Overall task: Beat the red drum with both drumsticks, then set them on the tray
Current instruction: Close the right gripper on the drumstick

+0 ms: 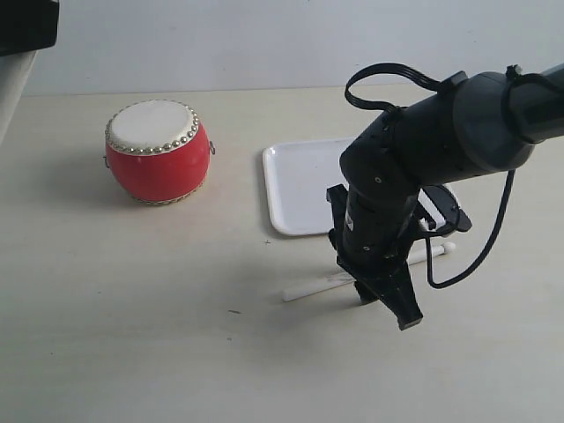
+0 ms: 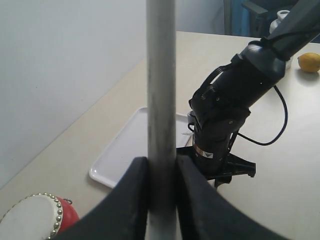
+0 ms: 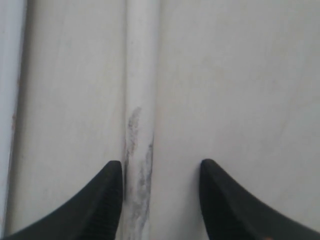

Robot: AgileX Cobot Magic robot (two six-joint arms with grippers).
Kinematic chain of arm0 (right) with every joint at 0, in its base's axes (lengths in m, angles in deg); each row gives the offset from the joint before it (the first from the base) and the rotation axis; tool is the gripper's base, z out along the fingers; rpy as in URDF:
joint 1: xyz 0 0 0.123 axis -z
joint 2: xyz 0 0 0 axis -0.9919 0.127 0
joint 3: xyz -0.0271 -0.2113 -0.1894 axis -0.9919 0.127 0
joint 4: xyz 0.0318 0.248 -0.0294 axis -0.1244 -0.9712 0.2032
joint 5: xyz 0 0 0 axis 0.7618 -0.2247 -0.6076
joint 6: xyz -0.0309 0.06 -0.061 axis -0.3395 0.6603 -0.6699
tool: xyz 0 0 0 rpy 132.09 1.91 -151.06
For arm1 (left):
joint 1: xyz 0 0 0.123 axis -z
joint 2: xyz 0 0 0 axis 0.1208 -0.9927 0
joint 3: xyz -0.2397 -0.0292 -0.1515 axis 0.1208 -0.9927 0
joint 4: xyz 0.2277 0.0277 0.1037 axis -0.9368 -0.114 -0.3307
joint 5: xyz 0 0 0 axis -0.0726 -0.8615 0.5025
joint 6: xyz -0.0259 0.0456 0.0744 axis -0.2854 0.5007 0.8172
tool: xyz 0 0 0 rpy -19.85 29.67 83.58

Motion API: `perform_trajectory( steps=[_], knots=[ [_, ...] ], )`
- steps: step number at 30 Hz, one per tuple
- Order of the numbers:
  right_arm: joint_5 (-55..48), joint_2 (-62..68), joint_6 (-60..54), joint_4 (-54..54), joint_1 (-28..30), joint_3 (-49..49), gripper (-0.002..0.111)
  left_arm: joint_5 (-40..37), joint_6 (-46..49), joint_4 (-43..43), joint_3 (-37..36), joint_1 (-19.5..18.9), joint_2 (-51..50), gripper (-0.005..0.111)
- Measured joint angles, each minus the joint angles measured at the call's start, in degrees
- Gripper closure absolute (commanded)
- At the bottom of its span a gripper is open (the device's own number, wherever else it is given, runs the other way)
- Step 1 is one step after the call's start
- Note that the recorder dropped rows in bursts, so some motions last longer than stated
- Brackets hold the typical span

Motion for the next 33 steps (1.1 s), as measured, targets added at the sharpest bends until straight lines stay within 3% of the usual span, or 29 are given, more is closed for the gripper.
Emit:
perform_trajectory(
  steps=[4, 19, 25, 33],
  knots=[
    [0.0, 0.0, 0.0, 0.0, 0.0, 0.0, 0.066, 0.0, 0.0, 0.0, 0.0, 0.0, 0.0, 0.107],
    [0.0, 0.9, 0.1, -0.1, 0.0, -0.2, 0.108, 0.0, 0.0, 0.0, 0.0, 0.0, 0.0, 0.107],
    [-0.5, 1.1, -1.2, 0.0, 0.0, -0.4, 0.108, 0.0, 0.1, 0.0, 0.0, 0.0, 0.0, 0.107],
    [-1.2, 1.0, -11.9, 3.9, 0.0, -0.5, 0.108, 0.0, 0.1, 0.0, 0.0, 0.0, 0.0, 0.107]
  ],
)
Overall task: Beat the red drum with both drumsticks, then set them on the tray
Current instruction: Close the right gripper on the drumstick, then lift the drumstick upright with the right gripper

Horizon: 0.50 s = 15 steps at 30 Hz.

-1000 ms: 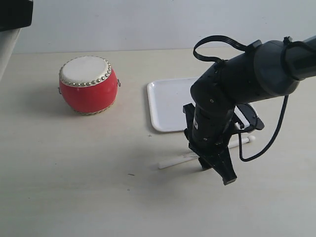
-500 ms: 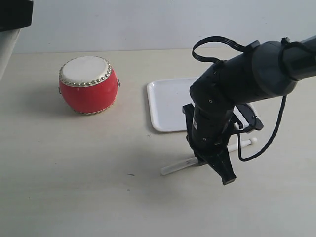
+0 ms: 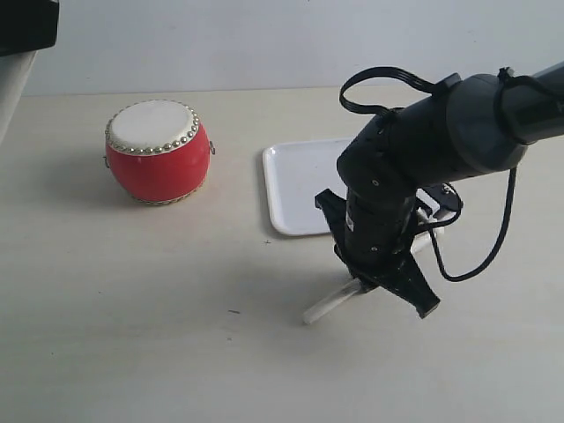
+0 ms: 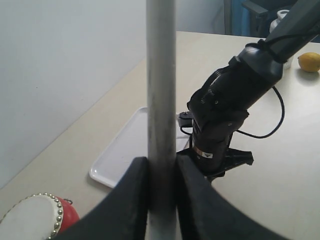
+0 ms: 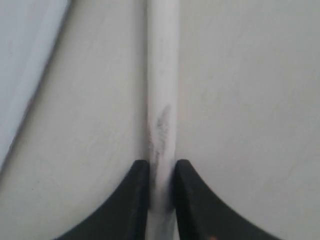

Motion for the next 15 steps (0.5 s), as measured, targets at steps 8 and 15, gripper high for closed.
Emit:
perform_trajectory(
  steps=[8, 15],
  knots=[
    [-7.0, -4.1, -6.6, 6.6, 0.0, 0.6, 0.108, 0.0, 0.0, 0.0, 0.0, 0.0, 0.0, 0.107],
    [-8.8, -11.8, -16.4, 7.1, 0.0, 0.6, 0.108, 0.0, 0.8, 0.0, 0.0, 0.0, 0.0, 0.107]
  ],
)
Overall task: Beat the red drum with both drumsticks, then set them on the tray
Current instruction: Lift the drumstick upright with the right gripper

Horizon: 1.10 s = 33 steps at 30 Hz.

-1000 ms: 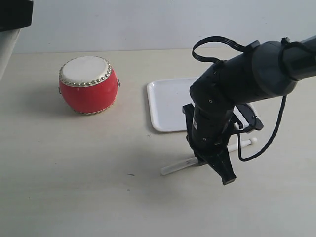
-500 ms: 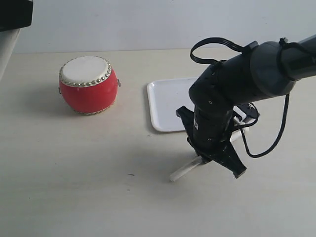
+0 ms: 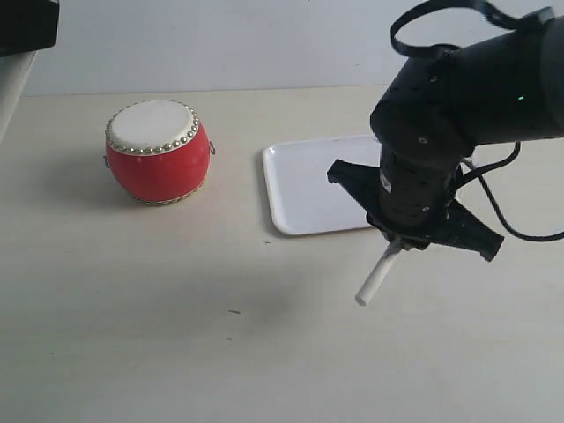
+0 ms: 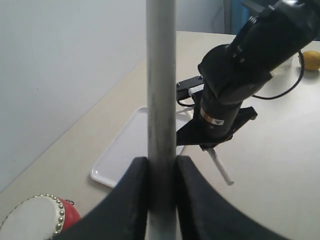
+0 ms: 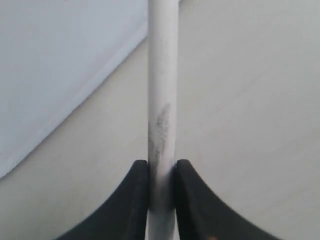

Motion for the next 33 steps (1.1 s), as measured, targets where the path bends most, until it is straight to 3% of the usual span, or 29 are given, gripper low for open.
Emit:
perform_trajectory(
  steps=[11, 24, 33],
  knots=[
    [-0.6, -9.2, -34.8, -1.9, 0.0, 0.0, 0.108, 0.0, 0.1, 0.0, 0.0, 0.0, 0.0, 0.107],
    [-1.4, -23.8, -36.9, -3.0, 0.0, 0.0, 0.108, 0.0, 0.3, 0.0, 0.0, 0.0, 0.0, 0.107],
    [-1.5, -26.9, -36.7, -3.0, 0.0, 0.0, 0.108, 0.1, 0.3, 0.0, 0.0, 0.0, 0.0, 0.107]
  ],
)
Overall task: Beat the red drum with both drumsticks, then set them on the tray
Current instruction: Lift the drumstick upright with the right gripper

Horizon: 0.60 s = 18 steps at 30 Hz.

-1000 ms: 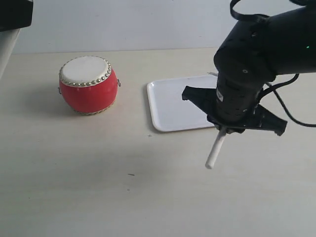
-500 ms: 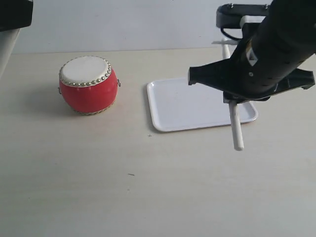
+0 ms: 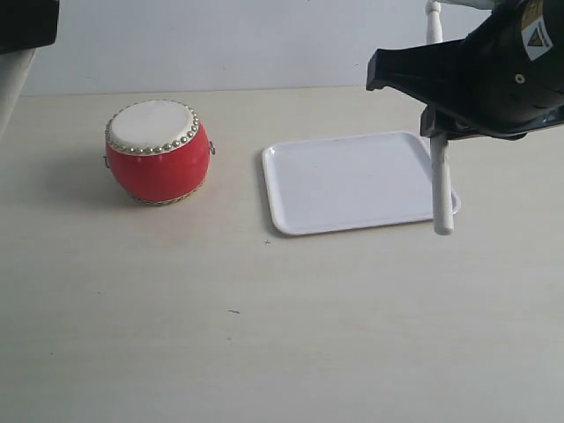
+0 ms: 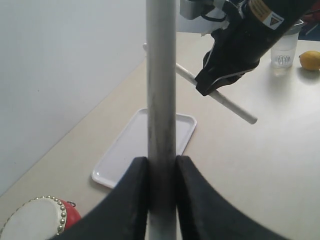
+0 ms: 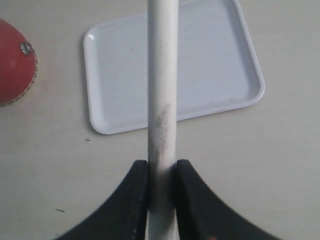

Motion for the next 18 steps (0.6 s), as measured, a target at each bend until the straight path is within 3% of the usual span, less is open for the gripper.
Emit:
perform_trajectory(
  steps=[13, 18],
  knots=[
    [5.2, 0.0, -0.8, 1.3, 0.0, 0.0, 0.108, -0.3, -0.7, 0.0, 0.0, 0.0, 0.0, 0.107],
    [18.6, 0.0, -15.8, 1.6, 0.0, 0.0, 0.108, -2.8, -8.6, -4.5, 0.0, -0.1, 0.0, 0.107]
  ],
)
